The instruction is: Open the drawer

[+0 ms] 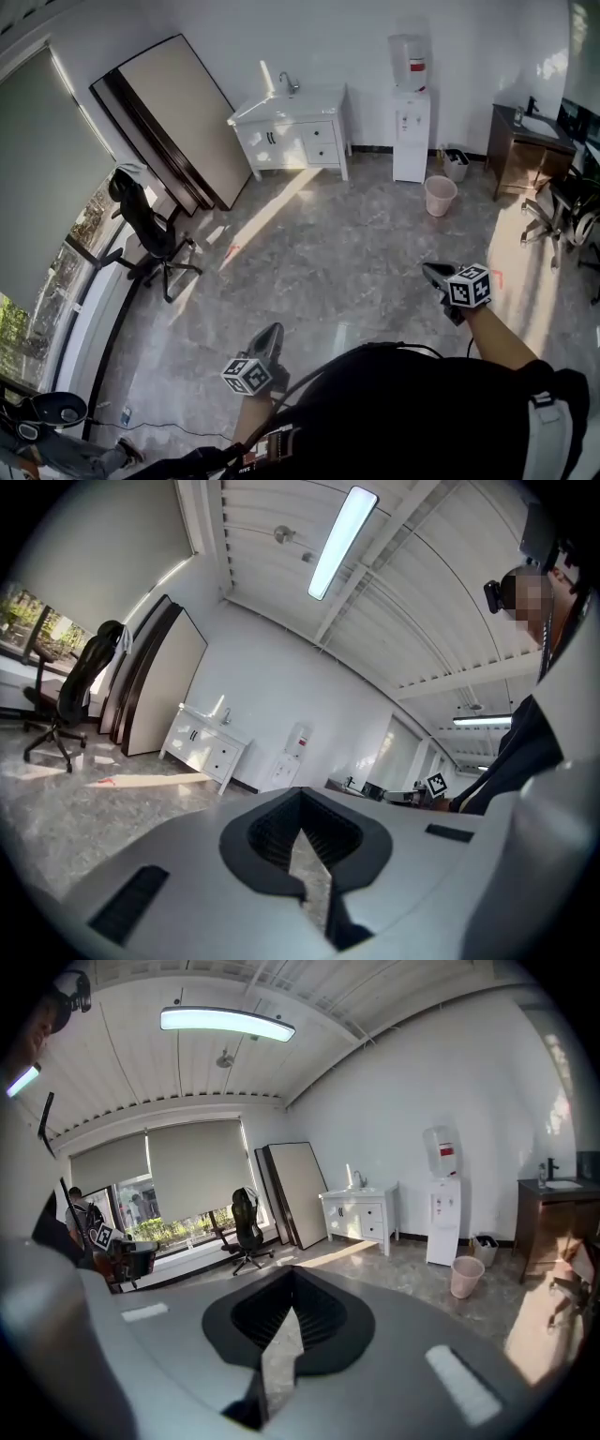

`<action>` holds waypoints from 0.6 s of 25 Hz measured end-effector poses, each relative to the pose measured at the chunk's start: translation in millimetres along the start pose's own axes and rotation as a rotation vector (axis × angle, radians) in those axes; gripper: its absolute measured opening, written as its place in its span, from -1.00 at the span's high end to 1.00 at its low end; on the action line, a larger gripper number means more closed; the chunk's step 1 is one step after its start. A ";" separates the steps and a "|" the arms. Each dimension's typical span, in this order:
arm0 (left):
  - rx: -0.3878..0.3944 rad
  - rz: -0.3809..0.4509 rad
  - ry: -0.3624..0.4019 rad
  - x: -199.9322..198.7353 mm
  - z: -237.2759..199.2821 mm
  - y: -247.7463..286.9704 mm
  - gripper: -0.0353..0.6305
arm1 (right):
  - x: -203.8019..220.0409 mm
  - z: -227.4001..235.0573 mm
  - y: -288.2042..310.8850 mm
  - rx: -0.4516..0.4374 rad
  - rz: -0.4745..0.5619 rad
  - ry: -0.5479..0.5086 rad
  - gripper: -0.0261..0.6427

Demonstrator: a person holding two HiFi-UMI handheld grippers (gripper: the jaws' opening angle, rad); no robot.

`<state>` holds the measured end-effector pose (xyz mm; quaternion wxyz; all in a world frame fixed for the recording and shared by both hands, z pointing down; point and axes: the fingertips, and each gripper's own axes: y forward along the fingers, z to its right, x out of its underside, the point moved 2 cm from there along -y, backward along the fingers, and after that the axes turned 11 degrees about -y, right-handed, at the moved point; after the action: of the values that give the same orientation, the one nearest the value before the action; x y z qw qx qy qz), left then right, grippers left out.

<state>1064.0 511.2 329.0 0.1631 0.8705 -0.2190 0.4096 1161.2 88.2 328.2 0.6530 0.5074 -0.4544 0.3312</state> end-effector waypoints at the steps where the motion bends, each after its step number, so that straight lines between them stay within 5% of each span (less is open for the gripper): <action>1: 0.010 -0.009 0.007 -12.8 -10.7 3.4 0.92 | -7.2 -4.2 10.8 0.008 0.003 -0.001 0.92; 8: 0.047 -0.019 0.030 -103.9 -90.2 10.1 0.92 | -54.2 -35.7 97.8 0.050 0.025 0.018 0.92; 15: 0.051 -0.039 0.031 -145.5 -158.8 13.8 0.92 | -68.9 -60.7 170.2 0.052 0.012 0.027 0.92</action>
<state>872.3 609.0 313.4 0.1523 0.8719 -0.1891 0.4253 999.4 193.9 321.4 0.6434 0.5169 -0.4401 0.3537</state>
